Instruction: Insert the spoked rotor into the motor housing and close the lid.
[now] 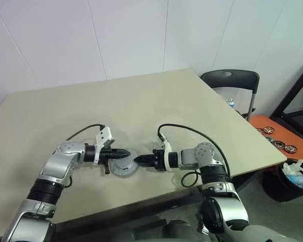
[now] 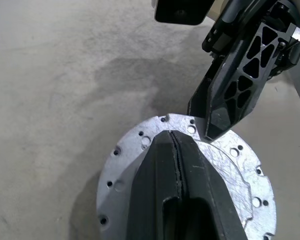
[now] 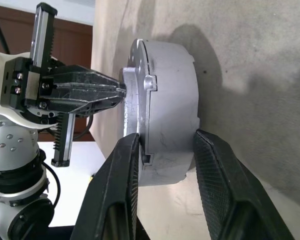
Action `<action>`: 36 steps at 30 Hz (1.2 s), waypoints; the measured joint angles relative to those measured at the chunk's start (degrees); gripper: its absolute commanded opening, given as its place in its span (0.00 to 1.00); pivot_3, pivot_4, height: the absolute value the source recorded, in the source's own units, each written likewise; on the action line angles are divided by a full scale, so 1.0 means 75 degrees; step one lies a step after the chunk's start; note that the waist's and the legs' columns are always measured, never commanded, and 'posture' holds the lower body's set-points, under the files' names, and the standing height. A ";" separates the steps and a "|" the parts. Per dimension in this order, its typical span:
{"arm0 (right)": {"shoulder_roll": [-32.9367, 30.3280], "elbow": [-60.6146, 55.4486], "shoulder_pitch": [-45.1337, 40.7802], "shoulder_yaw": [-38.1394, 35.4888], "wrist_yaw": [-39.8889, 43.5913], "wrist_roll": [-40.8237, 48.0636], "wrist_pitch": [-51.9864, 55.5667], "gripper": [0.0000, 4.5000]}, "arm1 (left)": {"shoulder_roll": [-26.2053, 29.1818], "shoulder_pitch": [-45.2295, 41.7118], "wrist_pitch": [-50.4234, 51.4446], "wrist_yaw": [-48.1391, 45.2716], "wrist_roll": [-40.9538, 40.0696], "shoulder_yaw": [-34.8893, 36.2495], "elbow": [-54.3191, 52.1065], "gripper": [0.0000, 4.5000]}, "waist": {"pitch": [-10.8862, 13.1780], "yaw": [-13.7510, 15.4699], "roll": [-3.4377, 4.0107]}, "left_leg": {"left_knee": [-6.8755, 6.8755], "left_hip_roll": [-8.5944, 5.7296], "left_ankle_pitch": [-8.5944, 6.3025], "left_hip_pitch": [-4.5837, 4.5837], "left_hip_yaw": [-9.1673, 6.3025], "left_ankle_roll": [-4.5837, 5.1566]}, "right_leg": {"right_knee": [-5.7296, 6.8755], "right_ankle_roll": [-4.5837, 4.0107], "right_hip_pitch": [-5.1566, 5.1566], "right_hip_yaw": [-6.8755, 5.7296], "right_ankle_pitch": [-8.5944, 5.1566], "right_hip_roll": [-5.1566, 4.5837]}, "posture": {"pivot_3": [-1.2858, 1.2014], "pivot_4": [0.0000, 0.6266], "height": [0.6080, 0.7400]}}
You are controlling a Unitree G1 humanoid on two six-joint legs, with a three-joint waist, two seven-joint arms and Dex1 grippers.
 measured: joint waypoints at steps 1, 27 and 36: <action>-0.0007 -0.0006 0.0001 0.0000 0.0002 0.0006 0.0005 0.28 | 0.0000 -0.0002 -0.0009 -0.0001 0.0000 -0.0002 0.0002 0.00 | 0.0000 -0.0004 0.0000 | 0.0000 -0.0003 0.0000 -0.0002 0.0002 0.0000 | -0.0003 0.0000 -0.0001 0.0002 0.0000 -0.0004 | 0.52 0.00 1.00; 0.0198 0.0394 -0.0286 -0.0460 -0.0026 0.0173 -0.0699 0.26 | -0.1351 -0.1403 -0.1686 0.3160 -0.0135 0.2103 0.2592 0.00 | -0.0004 0.0105 -0.0034 | 0.0005 -0.0031 0.0001 -0.0144 -0.0001 -0.0006 | 0.0012 -0.0007 -0.0144 0.0014 0.0010 -0.0032 | 0.52 0.00 1.00; 0.0343 0.0863 -0.0350 -0.0929 -0.0192 0.0266 -0.1125 0.26 | -0.1399 -0.1402 -0.1683 0.3213 -0.0142 0.2106 0.2591 0.00 | -0.0004 0.0105 -0.0034 | 0.0007 -0.0031 0.0001 -0.0144 0.0000 -0.0006 | 0.0014 -0.0009 -0.0144 0.0013 0.0012 -0.0031 | 0.52 0.00 1.00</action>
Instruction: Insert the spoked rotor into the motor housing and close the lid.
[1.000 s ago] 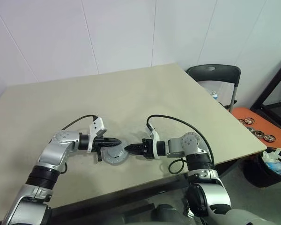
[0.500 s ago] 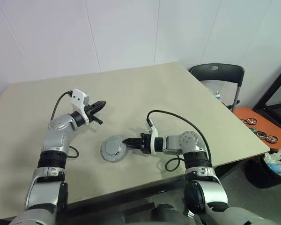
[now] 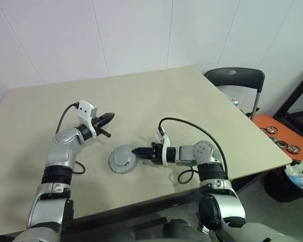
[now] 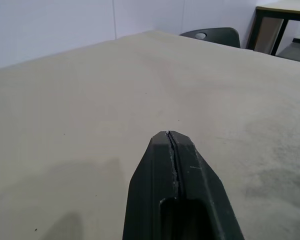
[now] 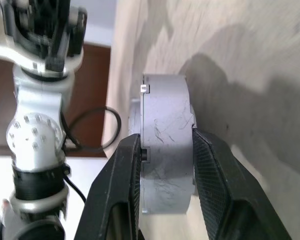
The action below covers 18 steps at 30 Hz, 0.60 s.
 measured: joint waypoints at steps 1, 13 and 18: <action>0.0056 0.0192 -0.0050 -0.0264 -0.0133 0.0042 -0.0220 0.26 | -0.0017 0.0002 0.0003 0.0020 -0.0012 0.0007 0.0000 0.00 | 0.0000 0.0004 0.0000 | 0.0000 0.0000 0.0000 -0.0001 0.0000 0.0000 | 0.0000 -0.0001 0.0000 0.0000 0.0000 0.0000 | 0.52 0.00 1.00; 0.0353 0.0708 -0.0534 -0.1837 -0.0878 0.0895 -0.2097 0.26 | -0.0376 0.0178 0.1208 0.0465 -0.1539 0.1317 -0.0123 0.21 | 0.0001 -0.0034 0.0000 | -0.0009 0.0004 0.0000 -0.0009 0.0002 0.0000 | 0.0000 -0.0002 -0.0015 0.0005 0.0001 0.0001 | 0.52 0.00 1.00; 0.0360 0.0780 -0.0534 -0.1989 -0.0919 0.1241 -0.2554 0.26 | -0.1154 0.0936 0.2950 0.1047 -0.3120 0.2294 -0.0659 0.57 | 0.0001 -0.0012 -0.0002 | -0.0003 0.0002 -0.0001 -0.0014 0.0003 0.0002 | -0.0003 -0.0001 -0.0013 0.0007 0.0001 -0.0001 | 0.52 0.00 1.00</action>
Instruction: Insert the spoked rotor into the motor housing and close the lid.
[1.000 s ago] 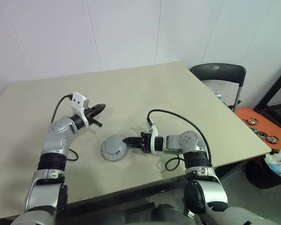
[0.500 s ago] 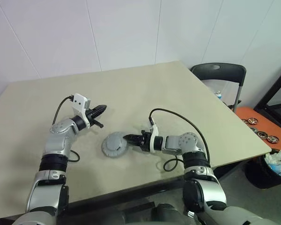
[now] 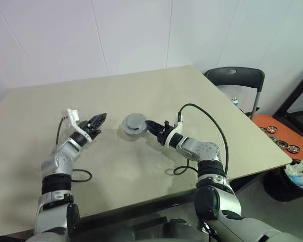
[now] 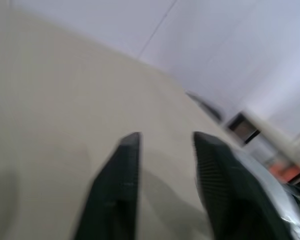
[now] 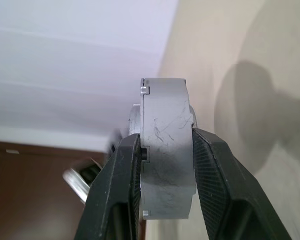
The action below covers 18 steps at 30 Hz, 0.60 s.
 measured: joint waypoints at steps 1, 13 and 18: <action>0.0000 0.0000 0.0000 0.0000 -0.0009 0.0071 -0.0029 0.26 | -0.0188 0.0156 0.0366 0.0173 -0.0280 0.0095 -0.0189 0.65 | 0.0000 -0.0001 0.0000 | 0.0000 0.0000 0.0000 -0.0001 0.0000 0.0000 | 0.0000 0.0000 0.0000 0.0001 0.0000 0.0000 | 0.52 0.00 1.00; 0.0000 0.0000 0.0001 0.0115 -0.0050 0.0448 -0.0115 0.26 | -0.0945 0.0286 0.2165 0.1470 -0.1851 0.0432 -0.0991 1.00 | 0.0000 -0.0003 -0.0002 | 0.0004 0.0004 0.0002 0.0005 0.0002 -0.0004 | 0.0008 -0.0005 0.0002 0.0003 0.0003 0.0008 | 0.52 0.00 1.00; 0.0000 0.0000 0.0002 0.0187 -0.0059 0.0472 -0.0124 0.26 | -0.1156 0.0272 0.2530 0.1593 -0.2294 0.0410 -0.1151 1.00 | 0.0000 -0.0002 -0.0002 | 0.0004 0.0004 0.0003 0.0006 0.0002 -0.0005 | 0.0007 -0.0006 0.0002 0.0003 0.0003 0.0010 | 0.52 0.00 1.00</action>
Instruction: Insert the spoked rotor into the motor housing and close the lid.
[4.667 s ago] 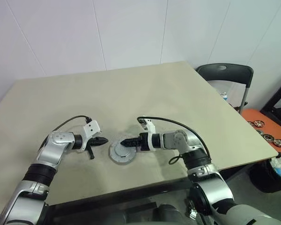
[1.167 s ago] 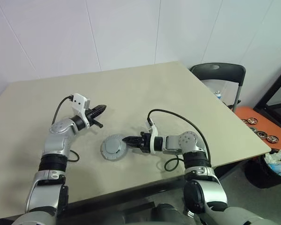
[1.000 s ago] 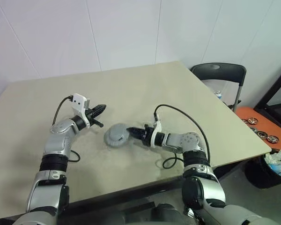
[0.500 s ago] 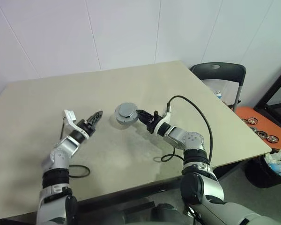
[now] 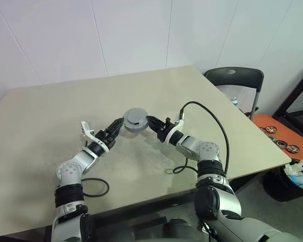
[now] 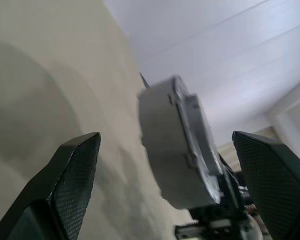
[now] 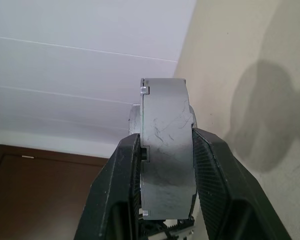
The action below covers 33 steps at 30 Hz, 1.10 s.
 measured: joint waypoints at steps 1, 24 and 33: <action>0.0000 0.0000 0.0000 0.0013 -0.0001 0.0010 0.0001 0.26 | -0.0033 0.0000 0.0048 0.0004 -0.0051 -0.0010 -0.0017 1.00 | 0.0000 -0.0001 0.0000 | 0.0000 0.0000 0.0000 0.0000 0.0000 0.0000 | 0.0000 0.0000 0.0000 0.0000 0.0000 0.0000 | 0.52 0.00 1.00; 0.0004 -0.0086 0.0155 0.0236 -0.0064 0.0310 0.0119 0.26 | -0.0659 -0.1095 -0.0699 -0.0749 -0.0149 0.0122 0.2184 0.52 | -0.0001 0.0001 -0.0001 | 0.0008 0.0004 0.0002 -0.0003 0.0007 -0.0003 | -0.0002 -0.0007 -0.0001 0.0011 0.0005 0.0005 | 0.52 0.00 1.00; 0.0005 -0.0207 0.0244 0.0291 -0.0051 0.0512 0.0129 0.26 | -0.0782 -0.0930 -0.0588 -0.0770 -0.0143 0.0116 0.1735 0.51 | -0.0001 0.0008 -0.0001 | 0.0009 0.0003 0.0002 -0.0002 0.0007 -0.0003 | -0.0003 -0.0007 0.0001 0.0011 0.0005 0.0006 | 0.52 0.00 1.00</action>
